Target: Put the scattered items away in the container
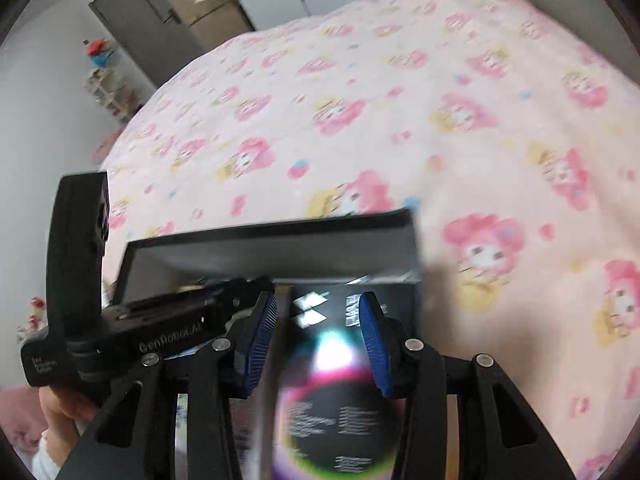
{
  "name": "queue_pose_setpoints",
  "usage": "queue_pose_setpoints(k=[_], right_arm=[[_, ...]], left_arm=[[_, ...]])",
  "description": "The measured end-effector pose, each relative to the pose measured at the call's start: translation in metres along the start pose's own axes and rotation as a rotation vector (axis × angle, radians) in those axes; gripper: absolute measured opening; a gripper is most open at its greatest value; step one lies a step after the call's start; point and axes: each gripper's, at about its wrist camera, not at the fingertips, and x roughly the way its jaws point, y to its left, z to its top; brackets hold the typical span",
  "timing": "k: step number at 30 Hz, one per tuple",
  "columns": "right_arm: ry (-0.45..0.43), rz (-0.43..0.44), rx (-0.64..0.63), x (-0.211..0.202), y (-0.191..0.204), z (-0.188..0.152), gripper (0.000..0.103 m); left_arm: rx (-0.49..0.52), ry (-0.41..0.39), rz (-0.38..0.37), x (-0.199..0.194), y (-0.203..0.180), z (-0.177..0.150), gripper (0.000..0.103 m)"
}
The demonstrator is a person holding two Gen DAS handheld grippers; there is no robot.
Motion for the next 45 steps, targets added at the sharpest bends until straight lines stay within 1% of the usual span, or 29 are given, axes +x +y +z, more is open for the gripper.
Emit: queue_pose_setpoints(k=[1, 2, 3, 4, 5, 7, 10, 12, 13, 15, 16, 17, 19, 20, 21, 23, 25, 26, 28, 29, 31, 33, 35, 37, 38, 40, 41, 42, 45], right_arm=[[-0.002, -0.014, 0.000, 0.000, -0.005, 0.002, 0.039], [0.002, -0.024, 0.000, 0.010, -0.009, 0.013, 0.039], [0.004, -0.029, 0.002, 0.013, -0.008, 0.014, 0.039], [0.001, -0.031, 0.002, 0.019, -0.003, 0.016, 0.039], [-0.002, -0.037, -0.001, 0.017, 0.001, 0.016, 0.039], [-0.005, -0.054, -0.008, 0.016, 0.000, 0.016, 0.039], [-0.005, -0.061, -0.016, 0.019, -0.006, 0.014, 0.038], [0.002, -0.066, -0.017, 0.023, -0.005, 0.014, 0.038], [0.009, -0.070, -0.017, 0.023, -0.005, 0.013, 0.038], [0.010, -0.073, -0.024, 0.022, -0.002, 0.011, 0.038], [0.010, -0.068, -0.020, 0.021, -0.001, 0.010, 0.038], [0.012, -0.063, -0.021, 0.021, 0.001, 0.008, 0.038], [0.023, -0.063, -0.041, 0.022, 0.006, 0.004, 0.038], [0.032, -0.063, -0.056, 0.024, 0.010, 0.001, 0.038], [0.043, -0.062, -0.071, 0.027, 0.014, -0.001, 0.038], [0.067, -0.055, -0.104, 0.033, 0.024, -0.006, 0.038], [0.066, -0.059, -0.126, 0.035, 0.032, -0.010, 0.038], [0.065, -0.064, -0.144, 0.036, 0.037, -0.013, 0.038], [0.080, -0.059, -0.163, 0.039, 0.043, -0.018, 0.038], [0.097, -0.057, -0.160, 0.041, 0.043, -0.022, 0.038], [0.163, -0.042, -0.135, 0.049, 0.040, -0.030, 0.038], [0.220, 0.024, -0.097, 0.055, 0.037, -0.039, 0.038], [0.246, 0.040, -0.076, 0.058, 0.034, -0.044, 0.038], [0.245, -0.012, -0.084, 0.060, 0.032, -0.047, 0.037], [0.238, -0.020, -0.087, 0.060, 0.032, -0.047, 0.037], [0.235, -0.018, -0.083, 0.058, 0.032, -0.050, 0.037], [0.230, -0.023, -0.082, 0.056, 0.032, -0.052, 0.037], [0.223, -0.029, -0.082, 0.055, 0.032, -0.053, 0.037], [0.182, -0.040, -0.048, 0.046, 0.029, -0.055, 0.037]], left_arm=[[0.002, -0.006, 0.002, 0.006, -0.004, 0.003, 0.026], [0.011, -0.014, 0.008, 0.012, -0.008, 0.008, 0.026], [0.016, -0.013, 0.013, 0.018, -0.011, 0.012, 0.026], [0.017, 0.005, 0.010, 0.022, -0.013, 0.013, 0.026], [0.015, 0.036, -0.005, 0.029, -0.015, 0.015, 0.022], [0.030, 0.060, 0.016, 0.036, -0.019, 0.013, 0.021], [0.007, 0.140, -0.048, 0.043, -0.013, 0.004, 0.021], [0.023, 0.121, -0.040, 0.036, -0.012, 0.000, 0.021], [0.012, 0.120, -0.049, 0.033, -0.010, 0.000, 0.021], [-0.023, 0.101, -0.114, 0.020, -0.004, 0.003, 0.021], [-0.039, 0.061, -0.112, 0.009, 0.001, 0.003, 0.021], [-0.045, 0.027, -0.084, -0.001, 0.005, 0.004, 0.021], [-0.052, 0.008, -0.006, -0.011, 0.014, 0.002, 0.021], [-0.054, 0.016, 0.058, -0.015, 0.021, -0.001, 0.021], [-0.052, 0.024, 0.096, -0.017, 0.027, -0.005, 0.021], [-0.060, 0.045, 0.134, -0.019, 0.035, -0.014, 0.021], [-0.083, 0.056, 0.136, -0.020, 0.045, -0.024, 0.021], [-0.093, 0.044, 0.135, -0.023, 0.047, -0.027, 0.023], [-0.115, 0.038, 0.134, -0.026, 0.050, -0.031, 0.023], [-0.129, 0.037, 0.118, -0.026, 0.050, -0.033, 0.023], [-0.128, 0.039, 0.075, -0.025, 0.047, -0.036, 0.023], [-0.120, 0.064, 0.028, -0.022, 0.044, -0.043, 0.023], [-0.105, 0.058, 0.020, -0.024, 0.040, -0.049, 0.024], [-0.089, 0.033, 0.064, -0.031, 0.034, -0.054, 0.024], [-0.073, 0.016, 0.085, -0.036, 0.033, -0.057, 0.025], [-0.037, -0.004, 0.108, -0.047, 0.025, -0.064, 0.036], [-0.018, -0.004, 0.125, -0.050, 0.022, -0.068, 0.047], [-0.007, -0.005, 0.157, -0.053, 0.020, -0.072, 0.053], [-0.019, -0.009, 0.254, -0.055, 0.021, -0.080, 0.053]])
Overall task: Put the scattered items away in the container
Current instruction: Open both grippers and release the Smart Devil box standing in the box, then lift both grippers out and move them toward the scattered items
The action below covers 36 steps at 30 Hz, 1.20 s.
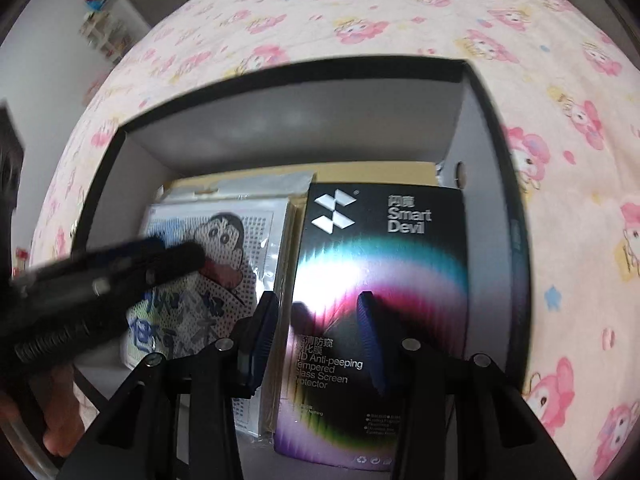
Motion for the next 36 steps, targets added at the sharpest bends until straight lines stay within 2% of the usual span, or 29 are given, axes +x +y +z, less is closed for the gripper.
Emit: queue_pose_setpoints(k=[1, 3, 5, 8, 10, 11, 13, 15, 17, 20, 24, 27, 31, 36], right_arm=[[-0.021, 0.005, 0.029, -0.005, -0.002, 0.000, 0.037], [-0.044, 0.003, 0.050, -0.011, -0.004, 0.000, 0.037], [-0.032, -0.002, 0.039, -0.008, -0.002, 0.000, 0.038], [0.043, -0.008, 0.011, 0.008, 0.003, -0.005, 0.039], [0.044, -0.008, 0.006, 0.009, 0.004, -0.006, 0.042], [0.050, 0.021, 0.027, 0.008, 0.002, -0.007, 0.044], [0.078, 0.141, 0.095, 0.008, -0.006, -0.008, 0.052], [0.080, 0.156, 0.089, 0.007, -0.007, -0.011, 0.053], [0.067, 0.143, 0.088, 0.004, -0.003, -0.015, 0.053], [0.031, 0.134, 0.098, -0.007, -0.002, -0.023, 0.052], [-0.092, 0.033, 0.065, -0.036, 0.008, -0.039, 0.053], [-0.165, -0.027, 0.053, -0.057, 0.015, -0.052, 0.052], [-0.229, -0.033, 0.044, -0.075, 0.026, -0.068, 0.052], [-0.232, -0.013, 0.047, -0.083, 0.046, -0.086, 0.052]], left_arm=[[-0.006, 0.011, 0.003, 0.003, 0.001, -0.002, 0.053], [-0.039, 0.065, -0.046, 0.012, 0.007, -0.004, 0.053], [-0.072, 0.113, -0.087, 0.021, 0.010, -0.006, 0.053], [-0.061, 0.105, -0.054, 0.020, 0.006, -0.011, 0.050], [-0.081, 0.111, -0.087, 0.019, 0.011, -0.012, 0.051], [-0.089, 0.116, -0.103, 0.019, 0.013, -0.013, 0.051], [-0.088, 0.127, -0.127, 0.017, 0.012, -0.019, 0.051], [-0.091, 0.125, -0.156, 0.015, 0.014, -0.022, 0.050], [-0.102, 0.106, -0.198, 0.009, 0.017, -0.028, 0.050], [-0.064, 0.014, -0.190, -0.014, 0.011, -0.037, 0.050], [0.029, -0.056, -0.202, -0.045, -0.004, -0.053, 0.052], [0.092, -0.097, -0.159, -0.065, -0.009, -0.066, 0.052], [0.137, -0.120, -0.163, -0.089, -0.005, -0.084, 0.052], [0.162, -0.117, -0.189, -0.102, 0.010, -0.095, 0.051]])
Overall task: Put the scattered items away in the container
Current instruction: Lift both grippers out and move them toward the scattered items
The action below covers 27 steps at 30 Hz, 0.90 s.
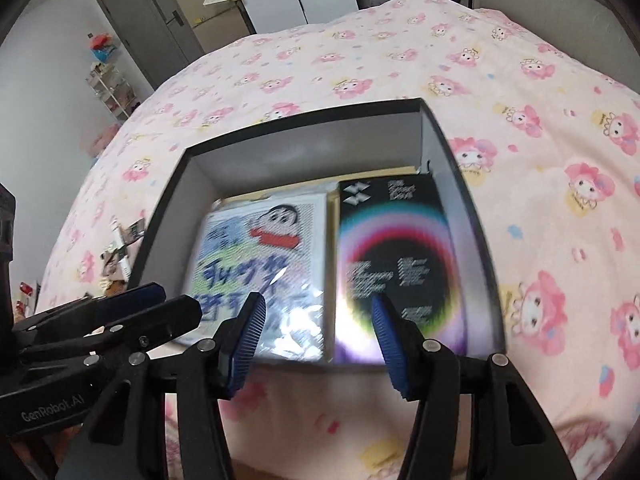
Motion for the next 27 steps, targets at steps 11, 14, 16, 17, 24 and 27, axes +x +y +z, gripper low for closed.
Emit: queue_pose_setpoints(k=[11, 14, 16, 17, 24, 27], right_arm=[[-0.025, 0.031, -0.100, -0.018, 0.057, -0.019, 0.051], [-0.019, 0.037, -0.137, -0.016, 0.077, -0.023, 0.051], [-0.010, 0.042, -0.155, -0.013, 0.091, -0.026, 0.050], [-0.004, 0.048, -0.162, -0.011, 0.100, -0.028, 0.050], [0.079, 0.115, -0.249, 0.013, 0.162, -0.038, 0.047], [0.121, 0.141, -0.287, 0.024, 0.187, -0.040, 0.047]], left_arm=[[-0.061, -0.034, -0.026, -0.047, 0.043, -0.034, 0.051], [-0.083, -0.032, -0.020, -0.054, 0.060, -0.041, 0.051], [-0.105, -0.039, -0.004, -0.061, 0.075, -0.046, 0.051], [-0.117, -0.041, 0.003, -0.065, 0.083, -0.050, 0.051], [-0.197, -0.020, 0.032, -0.084, 0.145, -0.068, 0.051], [-0.218, -0.035, 0.046, -0.093, 0.167, -0.073, 0.051]])
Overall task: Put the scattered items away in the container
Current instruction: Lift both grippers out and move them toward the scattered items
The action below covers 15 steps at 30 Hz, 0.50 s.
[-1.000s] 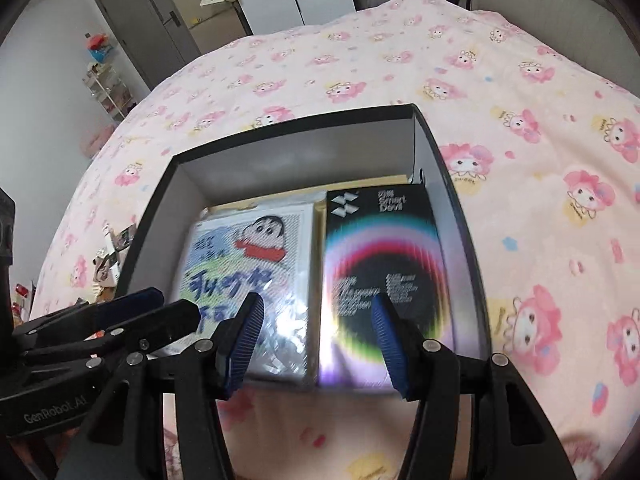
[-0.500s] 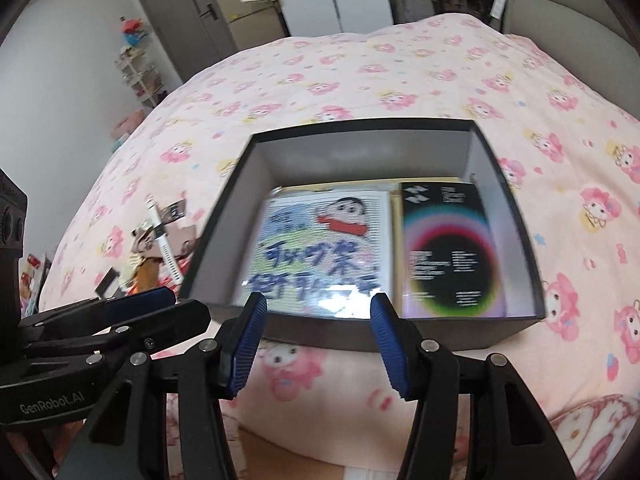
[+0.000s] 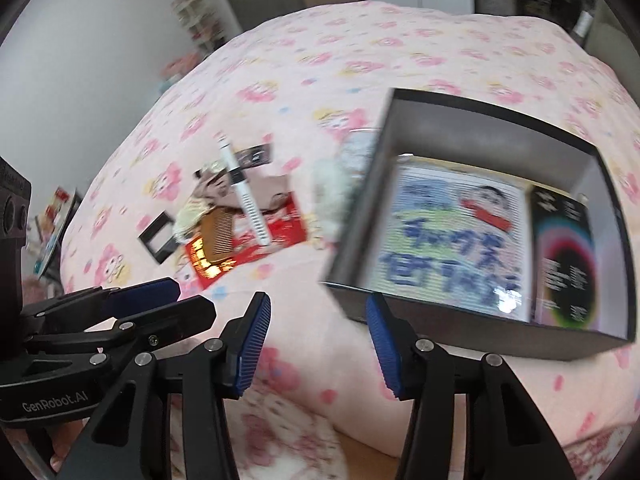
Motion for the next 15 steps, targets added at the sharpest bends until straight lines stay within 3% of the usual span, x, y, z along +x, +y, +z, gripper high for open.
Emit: queue_pose_setpoints(k=[12, 15], right_arm=[[0.125, 0.145, -0.058, 0.063, 0.065, 0.013, 0.047], [0.161, 0.145, -0.058, 0.083, 0.071, 0.015, 0.047]], left_arm=[[-0.173, -0.008, 0.018, 0.002, 0.100, -0.004, 0.052], [-0.207, 0.004, 0.014, 0.012, 0.124, 0.000, 0.052]])
